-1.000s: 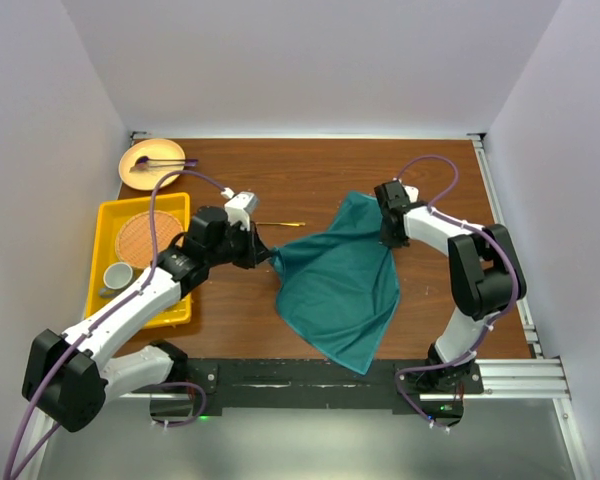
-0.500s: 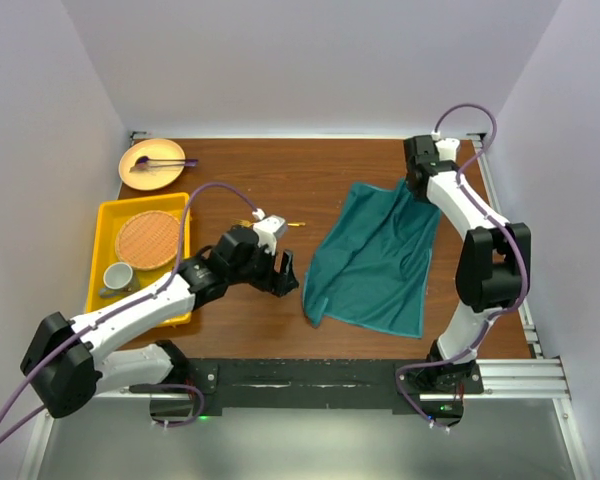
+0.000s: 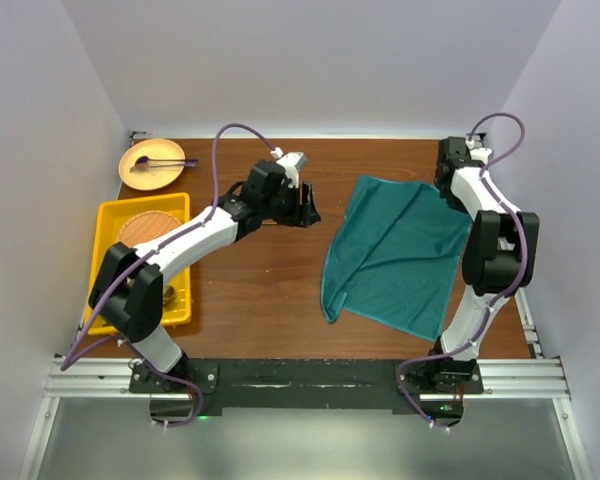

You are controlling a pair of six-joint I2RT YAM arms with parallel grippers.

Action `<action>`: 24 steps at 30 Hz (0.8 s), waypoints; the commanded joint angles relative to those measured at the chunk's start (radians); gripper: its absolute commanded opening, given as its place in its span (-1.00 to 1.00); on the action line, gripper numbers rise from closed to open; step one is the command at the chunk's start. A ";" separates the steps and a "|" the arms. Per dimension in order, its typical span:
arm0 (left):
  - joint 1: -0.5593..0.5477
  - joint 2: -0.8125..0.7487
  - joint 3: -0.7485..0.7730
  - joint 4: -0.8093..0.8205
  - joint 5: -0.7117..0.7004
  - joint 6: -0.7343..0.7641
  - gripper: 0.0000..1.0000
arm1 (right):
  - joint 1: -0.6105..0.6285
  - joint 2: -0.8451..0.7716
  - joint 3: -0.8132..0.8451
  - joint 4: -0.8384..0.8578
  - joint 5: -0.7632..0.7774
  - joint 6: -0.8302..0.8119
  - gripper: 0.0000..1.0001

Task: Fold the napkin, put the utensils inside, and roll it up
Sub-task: Flatten the napkin out

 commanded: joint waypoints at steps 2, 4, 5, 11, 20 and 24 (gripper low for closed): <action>0.041 -0.046 0.049 -0.019 0.011 0.035 0.20 | 0.143 -0.008 0.151 -0.038 0.041 -0.039 0.32; 0.044 -0.053 0.026 -0.004 0.005 0.050 0.20 | 0.212 -0.024 0.167 -0.003 -0.188 -0.043 0.55; 0.045 -0.053 0.008 -0.001 0.003 0.052 0.20 | 0.231 -0.019 0.176 0.028 -0.304 -0.028 0.61; 0.057 -0.013 -0.027 0.040 0.040 0.028 0.19 | 0.424 0.169 0.323 0.041 -0.444 -0.023 0.71; 0.076 0.212 0.097 0.033 0.097 -0.034 -0.48 | 0.444 0.267 0.363 0.137 -0.563 0.015 0.09; 0.074 0.299 0.117 0.031 0.097 -0.052 -0.75 | 0.442 0.323 0.421 0.105 -0.553 0.003 -0.07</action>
